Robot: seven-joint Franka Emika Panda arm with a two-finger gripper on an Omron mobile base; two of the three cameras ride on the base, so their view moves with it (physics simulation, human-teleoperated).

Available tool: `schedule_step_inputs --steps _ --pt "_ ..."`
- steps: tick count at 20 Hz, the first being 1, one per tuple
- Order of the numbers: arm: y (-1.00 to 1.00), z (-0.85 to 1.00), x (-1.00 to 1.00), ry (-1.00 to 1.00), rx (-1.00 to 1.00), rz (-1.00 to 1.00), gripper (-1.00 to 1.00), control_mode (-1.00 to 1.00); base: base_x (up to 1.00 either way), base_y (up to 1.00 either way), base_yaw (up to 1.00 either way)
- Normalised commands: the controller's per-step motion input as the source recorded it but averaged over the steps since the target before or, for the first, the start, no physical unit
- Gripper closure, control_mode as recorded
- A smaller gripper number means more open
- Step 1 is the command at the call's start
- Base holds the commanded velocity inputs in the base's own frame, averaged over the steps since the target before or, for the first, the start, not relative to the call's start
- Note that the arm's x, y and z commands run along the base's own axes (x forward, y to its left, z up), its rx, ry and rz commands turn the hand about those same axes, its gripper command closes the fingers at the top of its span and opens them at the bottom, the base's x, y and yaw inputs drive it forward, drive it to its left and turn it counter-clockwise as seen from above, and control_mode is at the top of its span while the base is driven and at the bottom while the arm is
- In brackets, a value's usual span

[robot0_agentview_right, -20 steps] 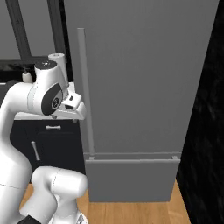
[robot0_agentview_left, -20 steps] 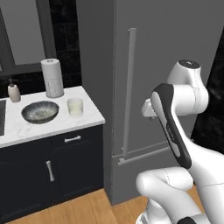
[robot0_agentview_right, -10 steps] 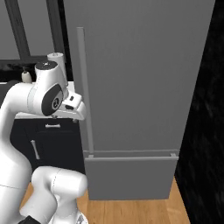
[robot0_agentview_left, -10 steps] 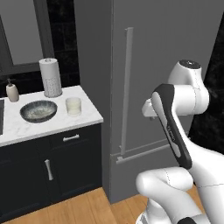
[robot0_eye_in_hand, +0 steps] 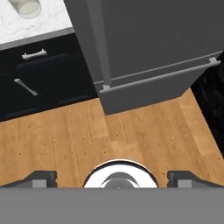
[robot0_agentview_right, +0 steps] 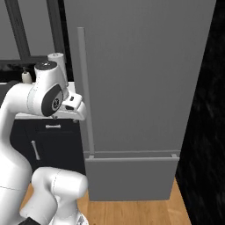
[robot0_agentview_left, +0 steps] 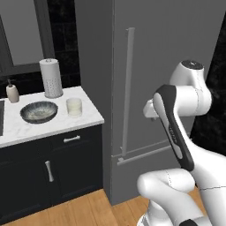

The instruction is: Grab a lemon wedge from the fridge and one ice cube from the ice bowl, and put them in the glass of lemonade.

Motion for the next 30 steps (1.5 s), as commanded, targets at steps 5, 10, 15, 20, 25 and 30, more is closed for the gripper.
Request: schedule_step_inputs --steps 5,10,15,20,25,30 --pt "0.18 0.0 0.41 -0.23 0.03 0.03 -1.0 -1.0 0.0 0.0 0.0" --pt "0.0 -0.04 0.91 -0.15 0.02 0.01 -1.0 -1.0 0.0 0.0 0.0" --pt "0.06 -0.04 0.94 -0.01 -0.03 0.0 -1.0 -1.0 0.0 0.0 0.0" --pt "0.2 -0.22 0.89 0.07 -0.01 0.0 -1.0 -1.0 0.0 0.0 0.0" --pt "0.1 -0.46 0.8 0.07 0.0 0.07 -1.0 -1.0 0.0 0.0 0.0" --pt "0.0 -0.33 0.71 0.03 -0.02 0.09 -1.0 -1.0 0.0 0.0 0.0"
